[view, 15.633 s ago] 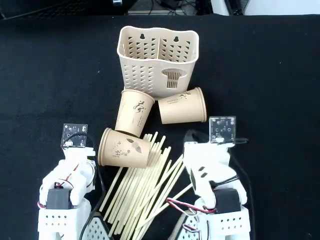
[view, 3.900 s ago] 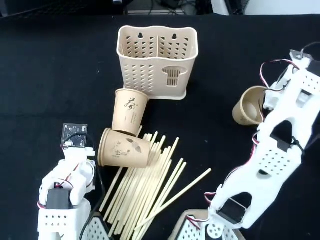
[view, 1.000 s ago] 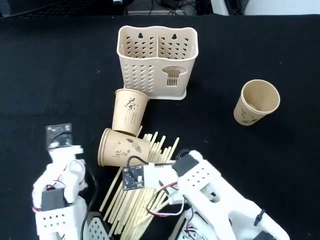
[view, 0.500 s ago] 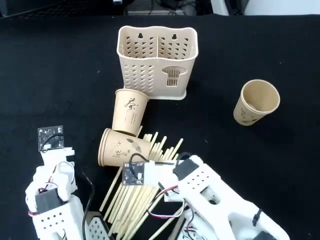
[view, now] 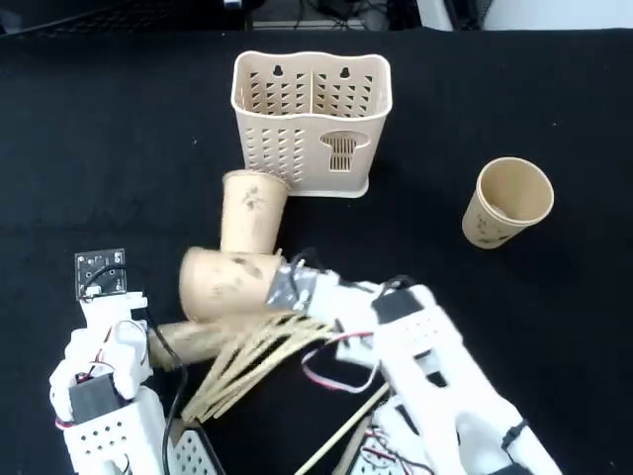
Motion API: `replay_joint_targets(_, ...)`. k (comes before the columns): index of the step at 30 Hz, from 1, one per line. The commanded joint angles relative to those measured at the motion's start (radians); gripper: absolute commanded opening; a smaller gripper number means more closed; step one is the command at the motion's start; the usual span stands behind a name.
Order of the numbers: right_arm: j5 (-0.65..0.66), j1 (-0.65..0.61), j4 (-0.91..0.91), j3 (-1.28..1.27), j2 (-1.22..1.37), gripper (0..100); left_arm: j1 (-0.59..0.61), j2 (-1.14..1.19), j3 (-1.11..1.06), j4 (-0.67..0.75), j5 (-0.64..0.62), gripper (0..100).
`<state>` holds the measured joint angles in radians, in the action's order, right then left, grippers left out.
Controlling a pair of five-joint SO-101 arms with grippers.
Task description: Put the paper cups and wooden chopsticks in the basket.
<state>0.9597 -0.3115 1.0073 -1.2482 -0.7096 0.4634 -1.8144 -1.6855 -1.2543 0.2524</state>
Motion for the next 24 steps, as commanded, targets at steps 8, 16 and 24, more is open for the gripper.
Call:
replay_joint_targets(8, 0.098, 0.115, 0.063, 0.056, -0.010, 1.5, 0.008, -0.006, -0.013, -0.020, 0.008, 3)
replay_joint_targets(16, 0.094, 0.095, 0.288, 0.186, -0.013, 16.7, 0.002, -0.006, -0.010, 0.003, 0.009, 3)
replay_joint_targets(24, -0.057, 0.095, 0.353, 0.248, -0.260, 9.6, 0.085, -0.006, 0.065, 0.239, -0.006, 20)
